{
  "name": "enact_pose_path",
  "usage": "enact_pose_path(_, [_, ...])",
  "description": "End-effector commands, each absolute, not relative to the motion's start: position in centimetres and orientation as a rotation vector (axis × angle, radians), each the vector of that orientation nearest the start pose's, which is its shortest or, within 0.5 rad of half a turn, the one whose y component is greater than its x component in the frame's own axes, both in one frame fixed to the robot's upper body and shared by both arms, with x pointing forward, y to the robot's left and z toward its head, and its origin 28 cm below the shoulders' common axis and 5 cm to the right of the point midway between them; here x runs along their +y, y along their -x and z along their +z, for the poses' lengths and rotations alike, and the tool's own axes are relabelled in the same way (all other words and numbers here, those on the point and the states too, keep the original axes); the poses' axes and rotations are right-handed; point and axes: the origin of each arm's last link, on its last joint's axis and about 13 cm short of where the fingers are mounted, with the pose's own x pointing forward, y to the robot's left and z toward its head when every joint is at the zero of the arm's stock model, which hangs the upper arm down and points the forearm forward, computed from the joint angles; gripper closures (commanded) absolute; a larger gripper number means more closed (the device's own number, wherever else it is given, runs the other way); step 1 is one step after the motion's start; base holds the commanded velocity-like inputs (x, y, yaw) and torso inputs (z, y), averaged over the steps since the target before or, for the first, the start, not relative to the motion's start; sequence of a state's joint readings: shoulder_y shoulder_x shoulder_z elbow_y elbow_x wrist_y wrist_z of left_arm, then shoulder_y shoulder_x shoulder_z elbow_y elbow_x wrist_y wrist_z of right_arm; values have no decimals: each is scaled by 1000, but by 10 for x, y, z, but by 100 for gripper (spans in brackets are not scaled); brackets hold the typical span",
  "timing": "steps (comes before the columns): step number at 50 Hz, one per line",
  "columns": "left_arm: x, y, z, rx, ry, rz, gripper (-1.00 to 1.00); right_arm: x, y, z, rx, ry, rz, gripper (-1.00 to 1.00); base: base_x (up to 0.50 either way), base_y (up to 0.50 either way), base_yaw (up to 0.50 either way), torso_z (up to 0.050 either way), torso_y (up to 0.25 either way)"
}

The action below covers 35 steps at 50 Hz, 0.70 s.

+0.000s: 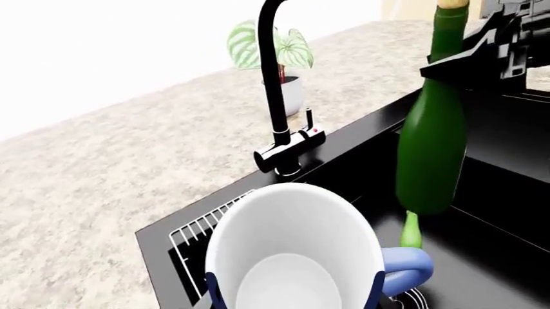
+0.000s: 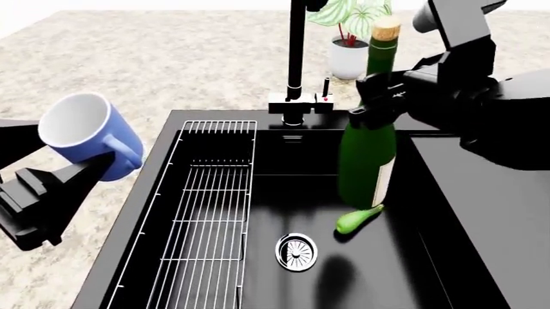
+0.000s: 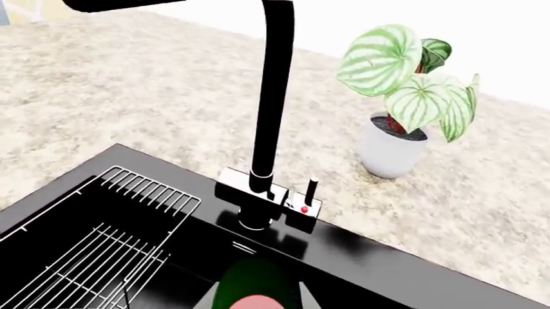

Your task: Pick the bottle and mug and place them in the sink. Then turn on the water.

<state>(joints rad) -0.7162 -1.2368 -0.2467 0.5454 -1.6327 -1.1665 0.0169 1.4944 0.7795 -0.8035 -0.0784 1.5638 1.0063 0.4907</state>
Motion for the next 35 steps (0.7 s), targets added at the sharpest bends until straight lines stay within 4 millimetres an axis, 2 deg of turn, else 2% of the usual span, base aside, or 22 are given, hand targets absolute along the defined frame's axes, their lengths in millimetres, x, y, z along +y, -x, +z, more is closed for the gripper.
enact_pose_path(1, [346,-164,315,118,-216,-560,100,-133,-307,315,205,166,357,100,0,0,0,0,0])
enact_pose_path(15, [347,-165,315,118,-217,-558,100,-114,-335,301,222,149,395,100,0,0,0,1,1])
enact_pose_path(35, [350,-164,312,120,-212,-549,100,-90,-361,282,250,125,435,100,0,0,0,0,1])
